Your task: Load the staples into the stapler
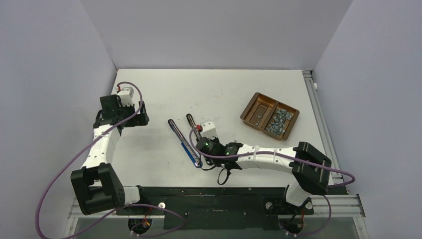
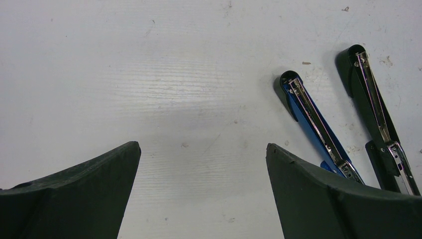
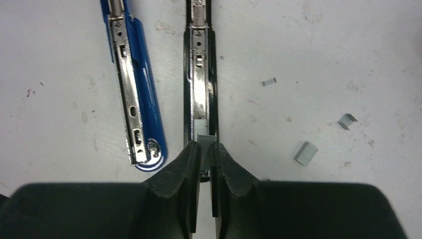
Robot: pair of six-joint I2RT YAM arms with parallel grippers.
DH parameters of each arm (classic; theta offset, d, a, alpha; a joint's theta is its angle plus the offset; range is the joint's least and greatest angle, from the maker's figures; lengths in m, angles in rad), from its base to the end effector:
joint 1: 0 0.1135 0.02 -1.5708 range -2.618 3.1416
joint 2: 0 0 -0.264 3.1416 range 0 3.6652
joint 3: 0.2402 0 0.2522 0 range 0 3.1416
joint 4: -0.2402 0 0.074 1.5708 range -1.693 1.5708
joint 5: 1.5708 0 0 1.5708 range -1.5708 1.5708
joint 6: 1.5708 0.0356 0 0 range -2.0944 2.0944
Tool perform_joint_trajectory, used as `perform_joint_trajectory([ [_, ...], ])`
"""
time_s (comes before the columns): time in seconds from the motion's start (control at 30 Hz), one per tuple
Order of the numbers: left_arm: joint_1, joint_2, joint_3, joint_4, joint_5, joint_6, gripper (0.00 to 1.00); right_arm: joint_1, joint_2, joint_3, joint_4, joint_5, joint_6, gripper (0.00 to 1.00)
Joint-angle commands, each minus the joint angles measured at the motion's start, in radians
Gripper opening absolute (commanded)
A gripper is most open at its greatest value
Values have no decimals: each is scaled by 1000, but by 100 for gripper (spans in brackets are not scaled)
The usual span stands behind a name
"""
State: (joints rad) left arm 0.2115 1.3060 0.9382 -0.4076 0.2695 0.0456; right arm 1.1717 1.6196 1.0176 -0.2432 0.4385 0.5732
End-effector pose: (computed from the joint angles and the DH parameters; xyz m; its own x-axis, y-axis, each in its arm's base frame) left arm 0.2742 0.0492 0.2604 -0.6844 -0.1020 -0.7219 0.0148 0.9880 -0.1536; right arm 0.1458 0.3067 0.2084 -0.6373 -0.2475 -0.7298 -0.4513 0.8875 0.0930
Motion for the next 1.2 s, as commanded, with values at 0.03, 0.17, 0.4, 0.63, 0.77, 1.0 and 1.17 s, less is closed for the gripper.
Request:
perform_joint_trajectory([
  [0.03,8,-16,45,21,31,-5,96,-39,-162,-37,-229,-20,118,9],
  [0.17,8,-20,47,17,42,-5,96,-117,-259,-98,-346,-50,158,9],
  [0.4,8,-21,46,10,57,-7,96,-322,-316,-197,-377,-88,141,9],
  [0.63,9,-18,53,12,64,-9,96,-386,-271,-283,-301,-138,135,9],
  [0.77,8,-16,52,15,65,-10,96,-391,-244,-279,-266,-140,138,9],
  [1.0,8,-6,56,23,65,-10,96,-392,-196,-285,-219,-132,147,9],
  [1.17,9,-4,53,28,69,-9,96,-392,-173,-302,-196,-140,152,10],
])
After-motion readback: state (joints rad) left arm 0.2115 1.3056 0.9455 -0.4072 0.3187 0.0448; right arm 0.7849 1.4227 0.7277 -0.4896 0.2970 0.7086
